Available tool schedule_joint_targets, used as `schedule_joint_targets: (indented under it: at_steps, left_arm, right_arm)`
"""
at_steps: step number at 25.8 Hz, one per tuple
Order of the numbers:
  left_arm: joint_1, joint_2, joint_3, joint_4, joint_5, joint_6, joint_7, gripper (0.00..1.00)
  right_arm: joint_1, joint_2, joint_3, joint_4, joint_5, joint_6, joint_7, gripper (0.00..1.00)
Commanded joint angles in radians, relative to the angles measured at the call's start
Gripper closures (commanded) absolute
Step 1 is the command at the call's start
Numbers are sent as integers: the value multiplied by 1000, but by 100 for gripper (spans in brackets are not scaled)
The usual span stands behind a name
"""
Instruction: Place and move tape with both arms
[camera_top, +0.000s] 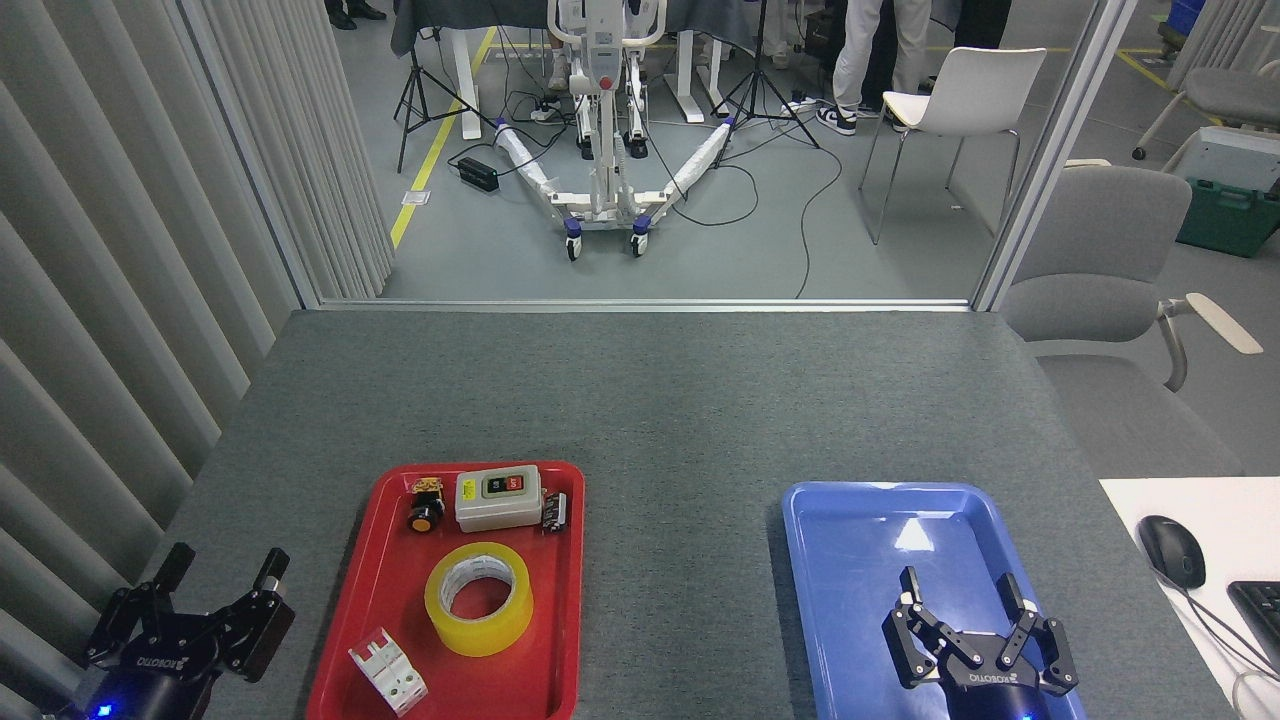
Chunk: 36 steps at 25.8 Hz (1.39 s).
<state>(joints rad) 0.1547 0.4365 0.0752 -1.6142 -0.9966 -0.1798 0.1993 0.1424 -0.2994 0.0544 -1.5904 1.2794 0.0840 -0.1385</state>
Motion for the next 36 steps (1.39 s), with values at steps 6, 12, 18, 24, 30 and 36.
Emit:
schedule_joint_targets:
  at_steps: [6,12,18,24,30,36]
  left_arm:
    - [-3,-7,12,-3,53,16,-26,0]
    - [-12,-4,17,-4,98,5,-40,0]
    - [-23,-2,20,-4,104,-6,-43,0]
    - [-21,-5,43,-6,93,-23,-46,0]
    - [-21,1,49,-16,87,-40,-49,0]
    - [-23,1,55,-29,88,-32,-54,0]
  right_arm:
    - [0,3,-1,6,1,-1,-1,1]
    - [0,16,-1,7,20,-1,-1,1]
    - [0,28,-1,6,28,-1,-1,1]
    - [0,28,1,6,28,0,-1,1]
    - [13,29,-4,7,67,-3,-1,1]
    - [14,29,-5,6,67,-6,-1,1]
